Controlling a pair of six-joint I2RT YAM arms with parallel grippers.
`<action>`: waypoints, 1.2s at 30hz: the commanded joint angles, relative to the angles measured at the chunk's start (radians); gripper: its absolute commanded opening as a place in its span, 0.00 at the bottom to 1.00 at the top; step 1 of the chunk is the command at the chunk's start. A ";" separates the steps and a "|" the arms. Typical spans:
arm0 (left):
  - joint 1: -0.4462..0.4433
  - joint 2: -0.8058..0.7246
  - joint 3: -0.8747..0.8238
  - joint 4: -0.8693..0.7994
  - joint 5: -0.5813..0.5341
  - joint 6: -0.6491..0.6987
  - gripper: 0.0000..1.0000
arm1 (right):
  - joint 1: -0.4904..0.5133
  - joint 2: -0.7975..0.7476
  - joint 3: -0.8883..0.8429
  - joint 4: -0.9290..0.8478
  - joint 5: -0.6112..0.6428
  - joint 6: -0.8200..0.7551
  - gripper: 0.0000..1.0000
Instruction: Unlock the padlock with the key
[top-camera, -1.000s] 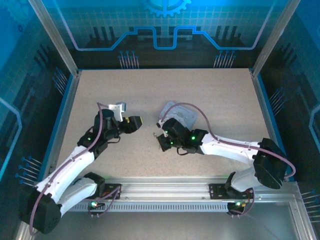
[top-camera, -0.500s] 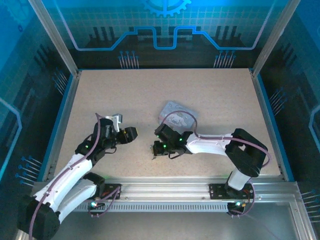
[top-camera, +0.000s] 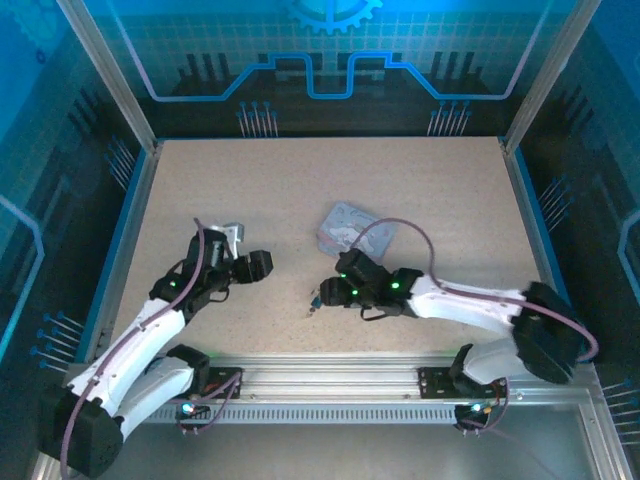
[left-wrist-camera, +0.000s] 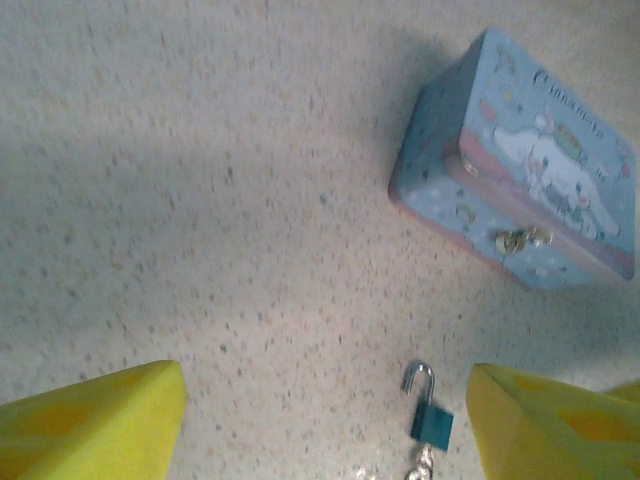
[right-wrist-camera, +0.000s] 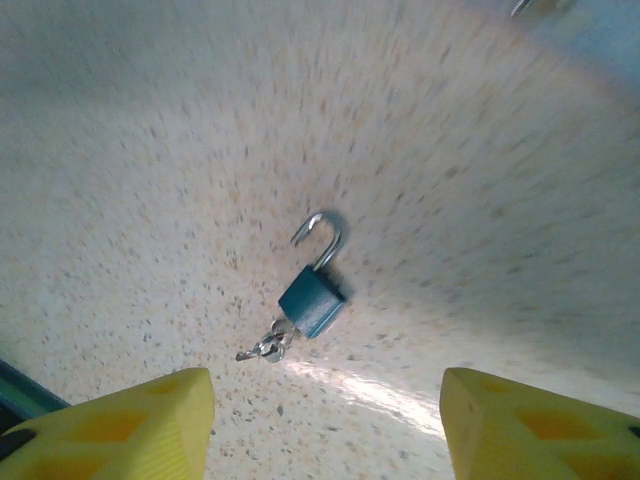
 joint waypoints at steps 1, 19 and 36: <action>0.018 0.014 0.053 -0.010 -0.066 0.096 0.80 | -0.034 -0.188 0.001 -0.219 0.239 -0.105 0.67; 0.095 0.219 -0.153 0.590 -0.560 0.413 0.99 | -0.926 -0.586 -0.407 0.228 0.098 -0.601 1.00; 0.259 0.741 -0.414 1.728 -0.329 0.401 0.99 | -1.006 -0.002 -0.405 0.960 -0.043 -0.781 1.00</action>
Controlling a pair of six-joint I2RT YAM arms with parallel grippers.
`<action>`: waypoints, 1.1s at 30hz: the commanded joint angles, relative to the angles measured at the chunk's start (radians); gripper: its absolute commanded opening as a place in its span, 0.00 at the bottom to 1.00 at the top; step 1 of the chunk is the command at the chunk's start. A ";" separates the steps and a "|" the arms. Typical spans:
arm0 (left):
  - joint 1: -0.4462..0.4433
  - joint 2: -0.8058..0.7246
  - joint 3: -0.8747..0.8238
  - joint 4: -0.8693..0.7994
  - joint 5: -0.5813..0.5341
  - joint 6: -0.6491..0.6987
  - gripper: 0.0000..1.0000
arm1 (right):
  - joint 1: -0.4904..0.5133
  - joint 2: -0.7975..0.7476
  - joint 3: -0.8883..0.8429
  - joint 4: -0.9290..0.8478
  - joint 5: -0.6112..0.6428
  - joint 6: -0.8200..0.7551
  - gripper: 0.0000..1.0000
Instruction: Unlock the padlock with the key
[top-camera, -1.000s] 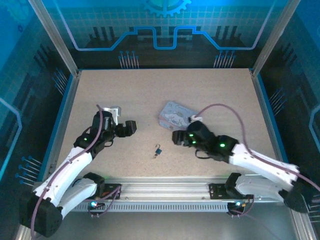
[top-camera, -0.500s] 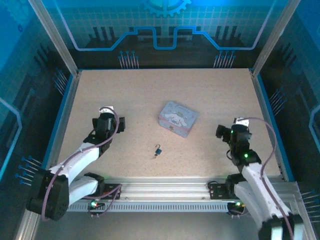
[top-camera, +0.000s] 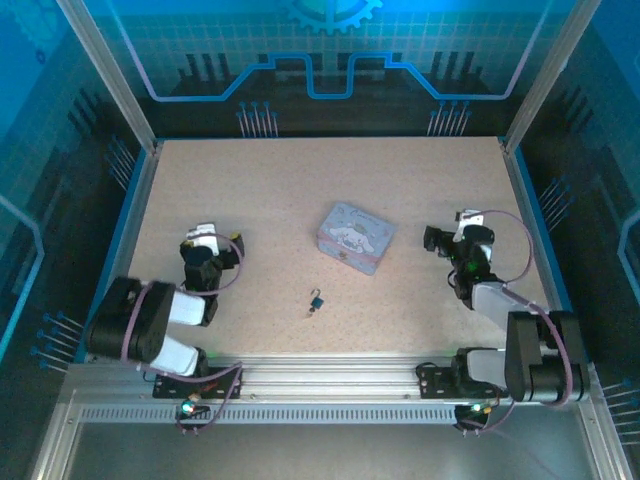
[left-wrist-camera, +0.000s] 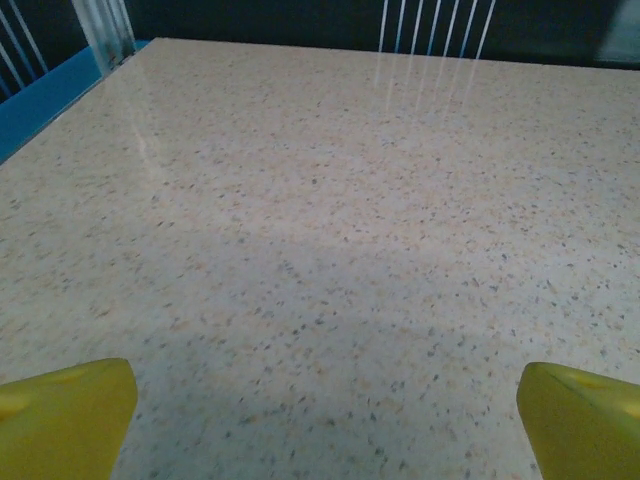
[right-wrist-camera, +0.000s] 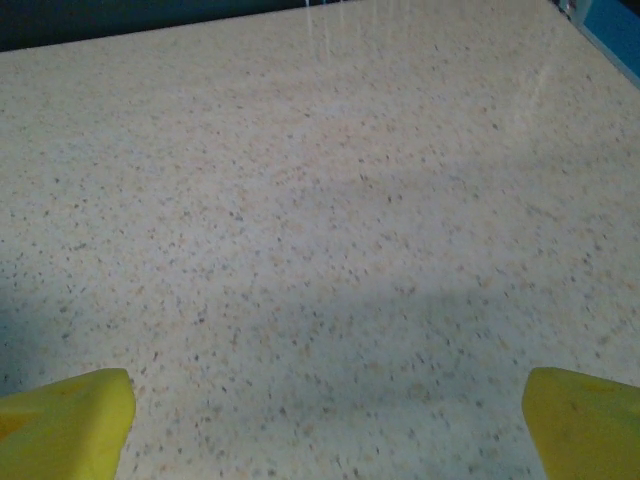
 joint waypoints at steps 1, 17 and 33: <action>0.009 0.021 0.021 0.135 0.063 0.018 0.99 | -0.019 0.044 -0.017 0.191 -0.032 -0.033 1.00; 0.019 0.013 0.182 -0.172 0.070 0.012 0.99 | 0.115 0.232 0.031 0.284 0.073 -0.157 1.00; 0.020 0.013 0.183 -0.174 0.070 0.012 0.99 | 0.119 0.233 0.034 0.281 0.072 -0.163 1.00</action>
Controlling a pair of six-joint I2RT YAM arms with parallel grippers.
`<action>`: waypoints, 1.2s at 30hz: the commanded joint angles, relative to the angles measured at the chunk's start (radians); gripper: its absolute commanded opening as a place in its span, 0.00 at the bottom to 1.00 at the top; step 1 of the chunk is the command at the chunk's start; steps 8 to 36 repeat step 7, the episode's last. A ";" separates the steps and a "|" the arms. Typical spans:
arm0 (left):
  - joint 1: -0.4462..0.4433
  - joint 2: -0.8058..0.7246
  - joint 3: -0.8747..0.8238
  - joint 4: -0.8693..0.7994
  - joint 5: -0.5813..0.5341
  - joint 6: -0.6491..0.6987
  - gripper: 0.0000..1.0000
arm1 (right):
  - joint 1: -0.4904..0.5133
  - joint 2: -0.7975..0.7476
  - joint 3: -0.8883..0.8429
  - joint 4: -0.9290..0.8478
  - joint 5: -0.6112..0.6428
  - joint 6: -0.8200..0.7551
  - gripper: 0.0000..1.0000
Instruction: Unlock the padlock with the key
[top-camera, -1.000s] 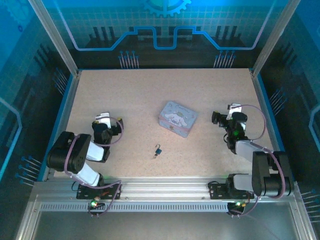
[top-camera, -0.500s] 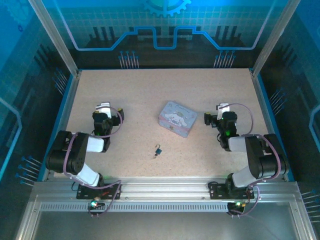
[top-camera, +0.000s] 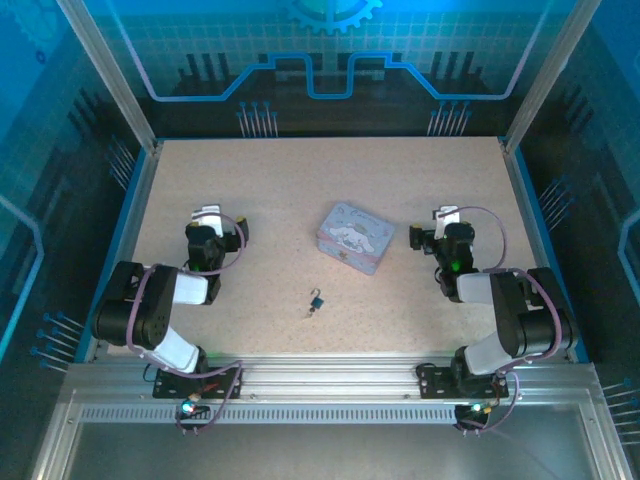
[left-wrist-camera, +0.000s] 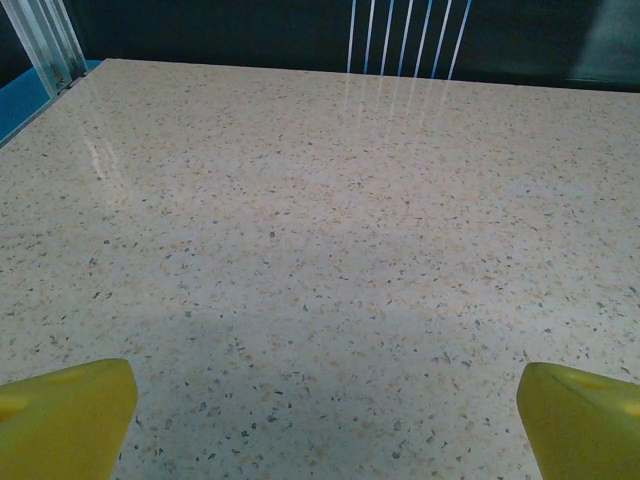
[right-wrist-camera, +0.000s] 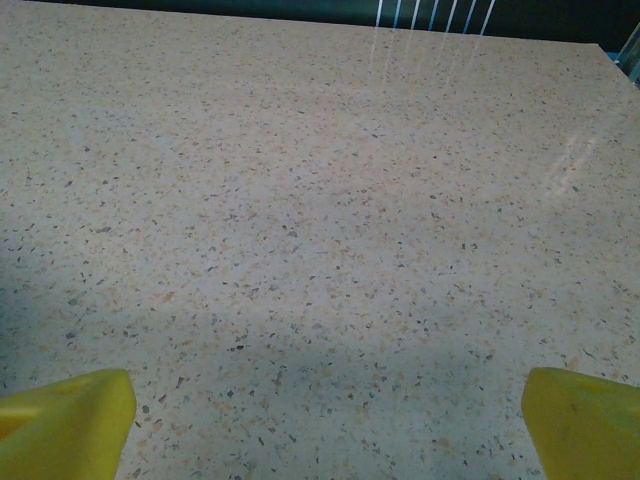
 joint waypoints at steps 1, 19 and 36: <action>0.008 -0.009 0.003 -0.007 0.018 0.010 0.99 | 0.005 -0.001 0.021 0.015 0.002 -0.014 1.00; 0.007 -0.009 0.001 -0.004 0.018 0.010 0.99 | 0.003 -0.001 0.020 0.017 0.000 -0.015 1.00; 0.007 -0.009 0.001 -0.004 0.018 0.010 0.99 | 0.003 -0.001 0.020 0.017 0.000 -0.015 1.00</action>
